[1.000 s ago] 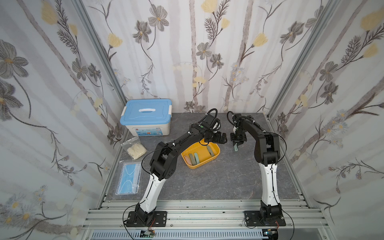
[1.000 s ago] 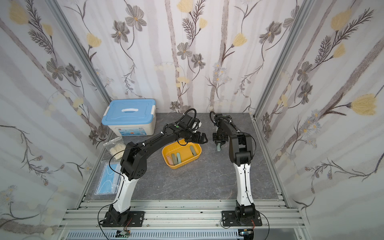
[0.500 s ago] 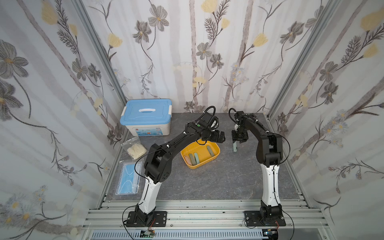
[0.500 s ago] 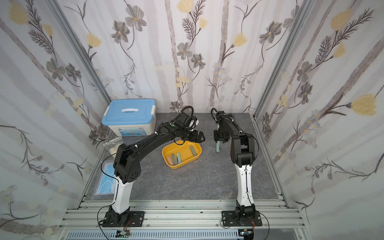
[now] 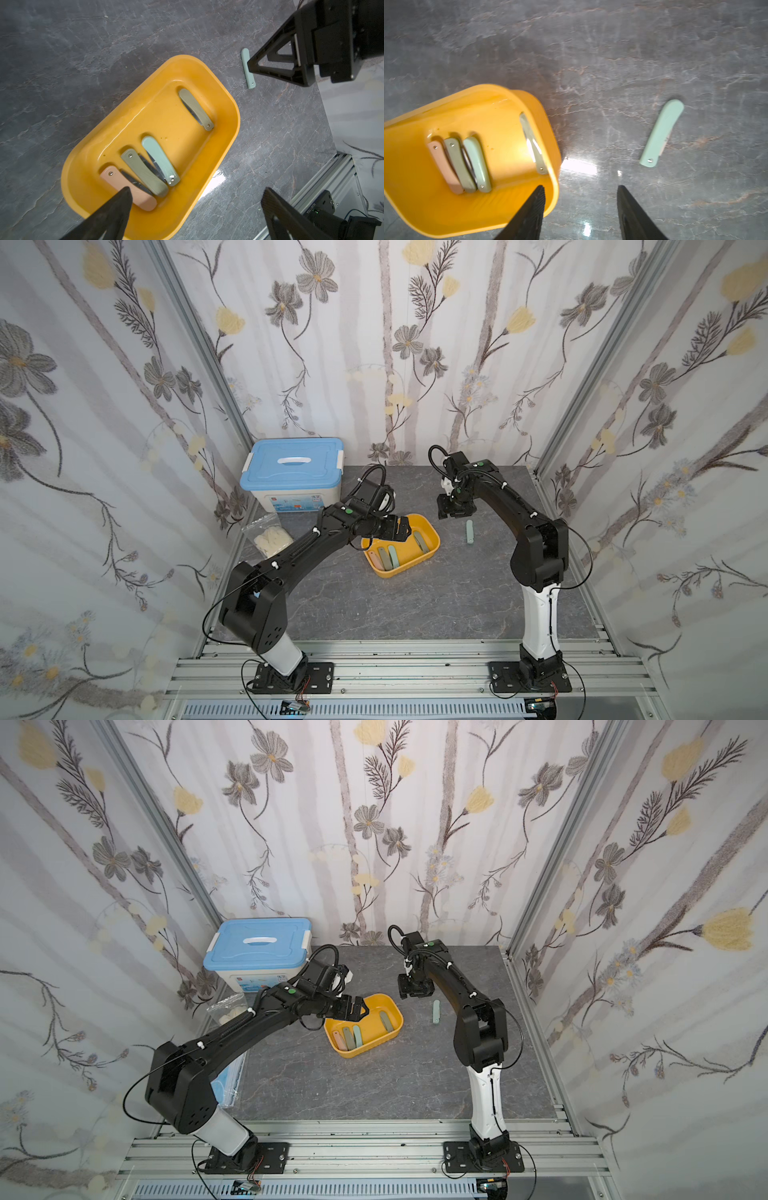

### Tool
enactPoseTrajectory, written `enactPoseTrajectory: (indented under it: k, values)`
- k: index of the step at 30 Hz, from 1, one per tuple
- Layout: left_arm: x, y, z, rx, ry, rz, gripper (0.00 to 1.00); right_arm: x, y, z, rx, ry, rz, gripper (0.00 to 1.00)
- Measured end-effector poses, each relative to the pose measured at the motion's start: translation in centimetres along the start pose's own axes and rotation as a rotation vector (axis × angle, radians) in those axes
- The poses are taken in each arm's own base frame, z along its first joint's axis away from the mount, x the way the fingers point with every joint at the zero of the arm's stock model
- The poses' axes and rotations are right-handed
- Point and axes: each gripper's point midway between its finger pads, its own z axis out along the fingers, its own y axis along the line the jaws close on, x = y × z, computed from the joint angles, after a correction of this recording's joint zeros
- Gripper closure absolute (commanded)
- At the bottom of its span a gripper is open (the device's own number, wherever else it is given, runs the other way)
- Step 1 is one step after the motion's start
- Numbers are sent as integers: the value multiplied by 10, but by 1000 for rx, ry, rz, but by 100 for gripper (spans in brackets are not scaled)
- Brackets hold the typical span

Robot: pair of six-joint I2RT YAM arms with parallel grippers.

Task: Take the fruit knife out of the storage box
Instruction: Pick up the fruit knife from the storage box.

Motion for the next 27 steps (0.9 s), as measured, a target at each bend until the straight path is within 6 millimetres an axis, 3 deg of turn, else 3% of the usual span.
enactPoseTrajectory:
  k: [6, 10, 14, 16, 20, 27]
  values:
    - [37, 24, -31, -31, -29, -33, 0, 24, 66, 4, -47, 28, -92, 44]
    - [63, 32, -45, -35, -40, -59, 0, 39, 92, 17, -51, 63, -125, 42]
    - [81, 42, -51, -54, -51, -91, 0, 49, 116, 31, -64, 95, -142, 19]
    - [89, 45, -52, -56, -49, -104, 0, 54, 124, 36, -68, 107, -152, 14]
    - [99, 49, -57, -58, -61, -123, 0, 65, 137, 51, -67, 141, -171, 14]
    - [106, 52, -63, -63, -84, -154, 0, 83, 150, 73, -47, 192, -211, 29]
